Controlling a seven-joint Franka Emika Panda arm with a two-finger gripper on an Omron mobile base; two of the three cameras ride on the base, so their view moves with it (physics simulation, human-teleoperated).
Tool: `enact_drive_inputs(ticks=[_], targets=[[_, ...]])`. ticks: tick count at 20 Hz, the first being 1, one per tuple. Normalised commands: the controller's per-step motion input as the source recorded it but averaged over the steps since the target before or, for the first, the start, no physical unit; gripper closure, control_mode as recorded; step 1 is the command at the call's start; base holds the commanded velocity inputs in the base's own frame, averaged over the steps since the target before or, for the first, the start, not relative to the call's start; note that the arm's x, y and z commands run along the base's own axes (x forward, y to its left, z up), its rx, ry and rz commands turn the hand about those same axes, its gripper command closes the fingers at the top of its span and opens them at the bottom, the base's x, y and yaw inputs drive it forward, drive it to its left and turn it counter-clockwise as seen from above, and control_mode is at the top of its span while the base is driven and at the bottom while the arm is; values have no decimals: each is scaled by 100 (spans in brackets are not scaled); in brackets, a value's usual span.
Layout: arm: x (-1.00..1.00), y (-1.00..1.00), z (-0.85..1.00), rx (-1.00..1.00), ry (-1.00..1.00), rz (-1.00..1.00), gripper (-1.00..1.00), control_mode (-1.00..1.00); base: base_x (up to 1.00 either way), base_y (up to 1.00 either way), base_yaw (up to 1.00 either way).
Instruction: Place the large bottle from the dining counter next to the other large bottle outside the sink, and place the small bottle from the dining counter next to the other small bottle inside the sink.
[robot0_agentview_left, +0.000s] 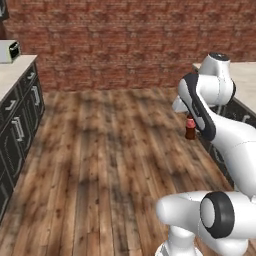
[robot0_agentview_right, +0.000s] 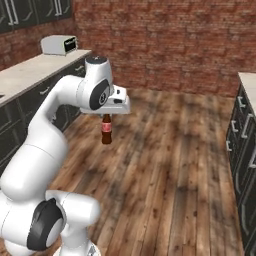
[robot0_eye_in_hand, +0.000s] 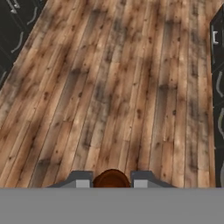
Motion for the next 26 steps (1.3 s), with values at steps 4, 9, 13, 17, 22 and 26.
enact_drive_inputs(ticks=[4, 9, 13, 17, 22, 26], targets=[[0, 0, 0, 0, 0, 0, 100, 100, 0, 1, -25], [0, 0, 0, 0, 0, 0, 100, 100, 0, 0, -25], [0, 0, 0, 0, 0, 0, 100, 100, 0, 0, -25], [0, 0, 0, 0, 0, 0, 100, 100, 0, 0, -25], [0, 0, 0, 0, 0, 0, 100, 100, 0, 0, -25], [0, 0, 0, 0, 0, 0, 100, 100, 0, 0, -25]])
